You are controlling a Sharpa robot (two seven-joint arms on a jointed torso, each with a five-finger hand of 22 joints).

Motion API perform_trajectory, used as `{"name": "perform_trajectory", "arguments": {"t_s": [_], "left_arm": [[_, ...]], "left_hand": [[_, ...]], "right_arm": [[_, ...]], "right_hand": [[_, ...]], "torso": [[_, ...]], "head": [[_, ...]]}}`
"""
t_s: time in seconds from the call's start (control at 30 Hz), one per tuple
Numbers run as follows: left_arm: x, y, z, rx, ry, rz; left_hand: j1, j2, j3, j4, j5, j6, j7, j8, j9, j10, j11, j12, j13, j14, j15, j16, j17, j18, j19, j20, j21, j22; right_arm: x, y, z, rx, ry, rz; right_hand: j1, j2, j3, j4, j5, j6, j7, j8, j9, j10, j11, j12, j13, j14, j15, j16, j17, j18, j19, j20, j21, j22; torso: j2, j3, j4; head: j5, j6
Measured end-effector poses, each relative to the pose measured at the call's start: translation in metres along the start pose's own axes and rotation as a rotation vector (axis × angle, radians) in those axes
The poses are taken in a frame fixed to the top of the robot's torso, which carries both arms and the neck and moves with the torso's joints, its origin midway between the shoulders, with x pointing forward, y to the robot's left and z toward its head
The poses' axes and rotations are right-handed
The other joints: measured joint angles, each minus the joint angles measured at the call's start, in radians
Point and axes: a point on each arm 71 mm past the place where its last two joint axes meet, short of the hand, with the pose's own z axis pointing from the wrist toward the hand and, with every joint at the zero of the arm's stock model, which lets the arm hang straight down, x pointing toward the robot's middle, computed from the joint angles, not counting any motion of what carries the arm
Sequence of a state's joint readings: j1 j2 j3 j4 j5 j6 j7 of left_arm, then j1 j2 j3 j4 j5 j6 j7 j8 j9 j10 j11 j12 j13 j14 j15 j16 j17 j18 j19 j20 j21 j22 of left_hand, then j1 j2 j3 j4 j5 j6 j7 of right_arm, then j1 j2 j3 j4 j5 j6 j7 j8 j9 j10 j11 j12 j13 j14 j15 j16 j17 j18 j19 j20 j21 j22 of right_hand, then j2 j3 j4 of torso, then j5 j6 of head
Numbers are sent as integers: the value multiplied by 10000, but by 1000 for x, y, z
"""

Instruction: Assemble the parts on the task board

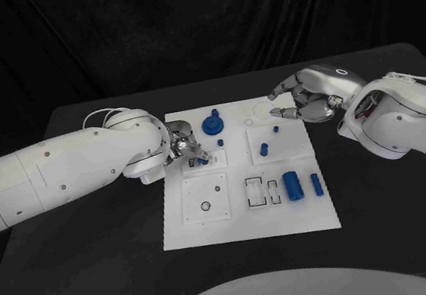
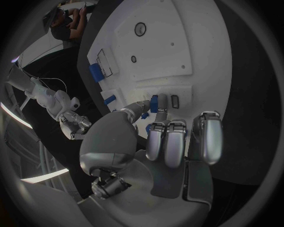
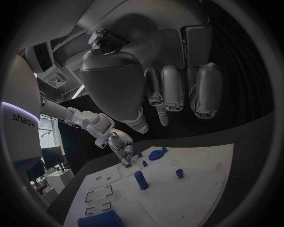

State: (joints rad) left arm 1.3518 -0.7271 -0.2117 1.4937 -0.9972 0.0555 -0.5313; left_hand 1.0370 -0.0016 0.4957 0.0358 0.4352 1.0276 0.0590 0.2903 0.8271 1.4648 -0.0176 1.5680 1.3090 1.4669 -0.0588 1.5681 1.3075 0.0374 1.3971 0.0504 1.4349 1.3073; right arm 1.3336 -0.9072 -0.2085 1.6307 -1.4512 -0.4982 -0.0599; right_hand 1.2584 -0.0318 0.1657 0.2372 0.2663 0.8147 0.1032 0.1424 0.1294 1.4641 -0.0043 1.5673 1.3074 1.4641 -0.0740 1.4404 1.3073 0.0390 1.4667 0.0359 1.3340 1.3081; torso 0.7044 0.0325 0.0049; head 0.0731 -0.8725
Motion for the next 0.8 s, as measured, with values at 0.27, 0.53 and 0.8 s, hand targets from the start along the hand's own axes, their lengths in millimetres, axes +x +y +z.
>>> {"name": "perform_trajectory", "arguments": {"t_s": [0.27,0.53,0.8], "left_arm": [[0,0,0,44,5,-8],[2,0,2,61,51,-1],[4,0,2,48,94,13]], "left_hand": [[-81,83,1,0,-583,-3,-3,-77,62,0,0,0,0,0,0,0,0,0,-37,37,-39,8],[-746,-1,-1042,845,-2614,230,-156,-311,66,0,0,0,0,0,0,0,-1,0,-36,37,-144,7],[-902,-53,-1472,1165,-2679,265,-122,-350,64,0,0,0,0,0,0,0,-1,0,-36,37,-185,6]], "right_arm": [[1,0,0,12,17,-1],[1,-1,0,23,33,-4],[1,-1,0,32,60,-2]], "right_hand": [[0,0,0,0,0,0,0,0,0,0,0,0,-1,0,0,0,0,0,0,0,0,-1],[0,0,0,0,0,0,0,0,0,0,0,0,-1,0,0,0,0,1,0,0,0,-2],[-1,0,-17,-17,13,0,0,0,-3,0,0,0,-1,0,0,0,0,0,0,0,0,-3]], "torso": [[-1,9,10],[-3,11,9],[-9,17,2]], "head": [[-32,1],[-8,1],[1,0]]}}
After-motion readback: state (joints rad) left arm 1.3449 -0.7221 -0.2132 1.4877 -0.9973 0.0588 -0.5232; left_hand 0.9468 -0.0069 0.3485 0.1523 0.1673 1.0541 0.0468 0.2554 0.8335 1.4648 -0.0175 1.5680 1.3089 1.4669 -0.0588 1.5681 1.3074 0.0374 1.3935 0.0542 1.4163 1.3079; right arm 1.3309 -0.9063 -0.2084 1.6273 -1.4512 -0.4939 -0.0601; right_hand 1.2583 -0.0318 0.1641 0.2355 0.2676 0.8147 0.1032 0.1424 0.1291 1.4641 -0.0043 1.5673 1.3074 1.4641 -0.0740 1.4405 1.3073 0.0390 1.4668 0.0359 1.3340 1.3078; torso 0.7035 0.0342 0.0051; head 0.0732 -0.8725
